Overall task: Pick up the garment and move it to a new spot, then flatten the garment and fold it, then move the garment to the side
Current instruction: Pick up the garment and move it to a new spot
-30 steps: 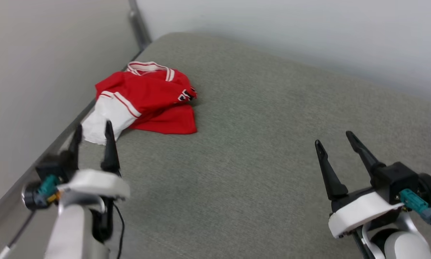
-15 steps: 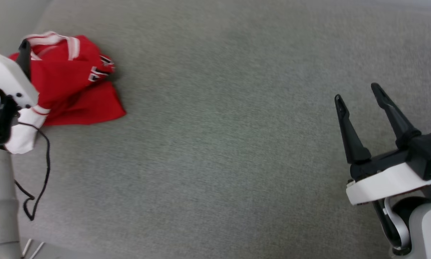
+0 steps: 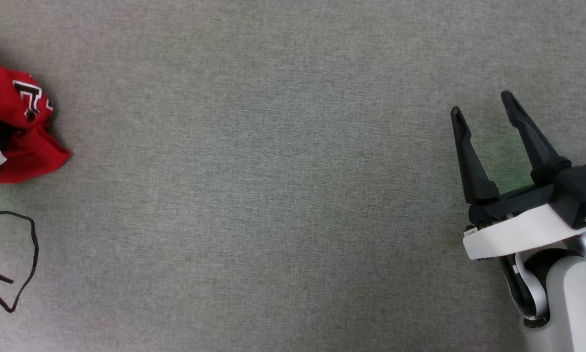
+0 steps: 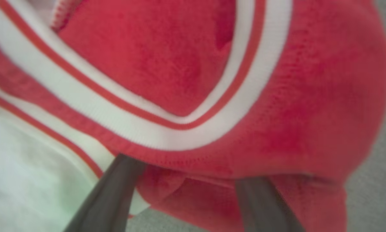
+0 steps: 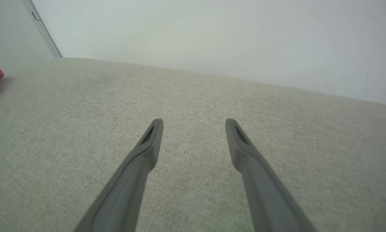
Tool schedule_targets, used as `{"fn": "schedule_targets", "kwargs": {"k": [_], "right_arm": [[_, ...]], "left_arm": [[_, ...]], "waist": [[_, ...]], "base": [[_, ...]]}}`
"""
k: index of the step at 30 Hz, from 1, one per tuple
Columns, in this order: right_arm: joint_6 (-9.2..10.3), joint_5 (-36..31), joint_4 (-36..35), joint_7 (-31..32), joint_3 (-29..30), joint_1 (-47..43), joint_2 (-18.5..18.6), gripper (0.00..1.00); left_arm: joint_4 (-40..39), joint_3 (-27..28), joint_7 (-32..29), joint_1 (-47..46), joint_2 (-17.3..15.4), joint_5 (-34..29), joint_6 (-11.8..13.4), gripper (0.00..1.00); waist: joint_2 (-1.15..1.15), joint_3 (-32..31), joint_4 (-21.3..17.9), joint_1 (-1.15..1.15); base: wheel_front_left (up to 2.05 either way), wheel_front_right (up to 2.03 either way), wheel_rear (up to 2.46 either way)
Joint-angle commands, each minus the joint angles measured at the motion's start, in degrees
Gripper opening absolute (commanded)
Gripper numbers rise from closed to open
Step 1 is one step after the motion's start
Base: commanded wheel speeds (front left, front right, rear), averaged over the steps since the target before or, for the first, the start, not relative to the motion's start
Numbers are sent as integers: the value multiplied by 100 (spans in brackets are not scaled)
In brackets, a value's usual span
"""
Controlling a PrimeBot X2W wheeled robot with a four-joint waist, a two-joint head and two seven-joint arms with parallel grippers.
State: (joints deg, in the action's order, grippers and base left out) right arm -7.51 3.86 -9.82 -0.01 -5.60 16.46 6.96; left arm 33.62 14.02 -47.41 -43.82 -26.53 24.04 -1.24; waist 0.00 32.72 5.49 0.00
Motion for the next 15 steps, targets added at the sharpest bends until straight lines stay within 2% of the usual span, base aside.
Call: {"fn": "schedule_targets", "kwargs": {"k": [1,2,3,5,8,12,15], "right_arm": [[4,4,37,-60,4,90,-37,100],[4,3,57,-62,12,98,-39,100],[4,-3,81,-64,14,102,-47,100],[4,3,136,-95,0,93,-65,100],[4,19,217,-119,-9,5,-97,100],[4,64,353,-187,10,-158,-162,100],[4,87,448,-243,44,-281,-219,100]], "left_arm": [[406,-84,-344,430,280,58,70,81],[375,-89,-287,462,275,42,86,29],[333,-72,-200,475,270,48,76,0],[266,-86,-52,472,255,41,27,0],[53,-107,503,367,69,-138,-5,0],[-204,-87,1644,202,-116,-419,66,0],[-315,-154,2429,134,-118,-628,128,0]], "waist": [[0,-28,-34,0],[0,-57,-34,0],[0,-93,-35,0],[0,-208,-34,0],[0,-439,-20,0],[0,-863,-1,0],[0,-1255,-12,0]], "base": [[0,0,0],[0,0,0],[0,0,0],[0,0,0],[0,0,0],[0,0,0],[0,0,0]]}}
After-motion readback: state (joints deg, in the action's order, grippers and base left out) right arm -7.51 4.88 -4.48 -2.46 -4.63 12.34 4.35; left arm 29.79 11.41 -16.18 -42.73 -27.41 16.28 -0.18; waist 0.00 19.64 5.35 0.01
